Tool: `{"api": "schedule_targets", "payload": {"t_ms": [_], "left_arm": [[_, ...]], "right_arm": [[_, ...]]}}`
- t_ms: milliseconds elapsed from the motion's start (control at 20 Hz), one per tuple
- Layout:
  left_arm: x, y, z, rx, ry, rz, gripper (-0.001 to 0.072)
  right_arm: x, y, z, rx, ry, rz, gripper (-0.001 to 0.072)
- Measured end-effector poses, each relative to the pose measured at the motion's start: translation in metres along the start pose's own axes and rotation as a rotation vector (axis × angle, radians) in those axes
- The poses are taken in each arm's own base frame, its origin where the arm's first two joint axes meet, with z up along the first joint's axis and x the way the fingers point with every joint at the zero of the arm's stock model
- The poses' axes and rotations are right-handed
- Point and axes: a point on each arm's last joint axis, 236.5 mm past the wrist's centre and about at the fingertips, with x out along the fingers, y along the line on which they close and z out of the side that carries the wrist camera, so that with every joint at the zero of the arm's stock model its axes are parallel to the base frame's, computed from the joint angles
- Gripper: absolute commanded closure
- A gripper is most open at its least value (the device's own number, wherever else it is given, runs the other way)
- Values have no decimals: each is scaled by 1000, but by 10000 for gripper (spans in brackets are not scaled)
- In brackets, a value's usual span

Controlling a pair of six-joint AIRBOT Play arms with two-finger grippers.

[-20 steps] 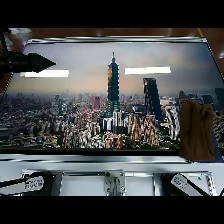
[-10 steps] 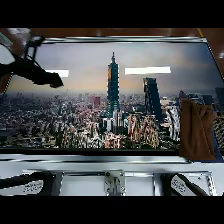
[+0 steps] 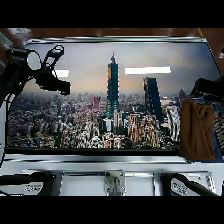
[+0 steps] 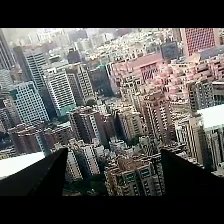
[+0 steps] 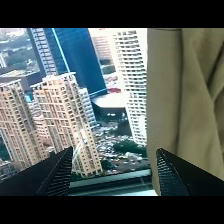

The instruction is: Fold the shirts.

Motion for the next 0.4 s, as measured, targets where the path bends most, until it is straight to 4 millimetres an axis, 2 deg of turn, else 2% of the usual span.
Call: {"api": "schedule_targets", "payload": {"t_ms": [400], "left_arm": [[1, 2, 3, -5, -11, 11, 40]], "right_arm": [[2, 5, 0, -12, 5, 8, 73]]}}
